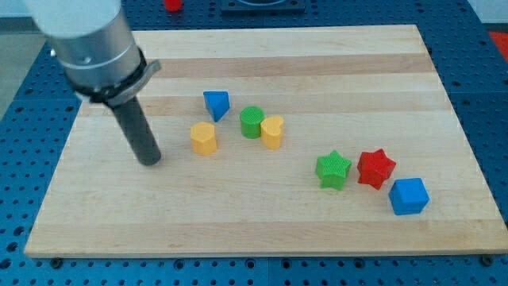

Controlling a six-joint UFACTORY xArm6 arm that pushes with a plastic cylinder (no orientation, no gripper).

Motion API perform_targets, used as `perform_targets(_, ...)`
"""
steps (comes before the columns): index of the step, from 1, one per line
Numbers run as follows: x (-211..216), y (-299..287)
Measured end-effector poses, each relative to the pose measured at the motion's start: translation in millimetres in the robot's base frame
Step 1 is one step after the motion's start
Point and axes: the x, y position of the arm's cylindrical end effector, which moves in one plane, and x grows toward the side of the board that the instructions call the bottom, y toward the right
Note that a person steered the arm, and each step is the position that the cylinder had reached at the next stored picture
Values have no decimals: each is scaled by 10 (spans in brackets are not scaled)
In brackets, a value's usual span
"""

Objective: Move the yellow hexagon closer to the green star

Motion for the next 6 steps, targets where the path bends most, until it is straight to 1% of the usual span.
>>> perform_targets(2, -251, 280)
perform_targets(4, 37, 1273)
perform_targets(5, 226, 1935)
perform_targets(6, 279, 2351)
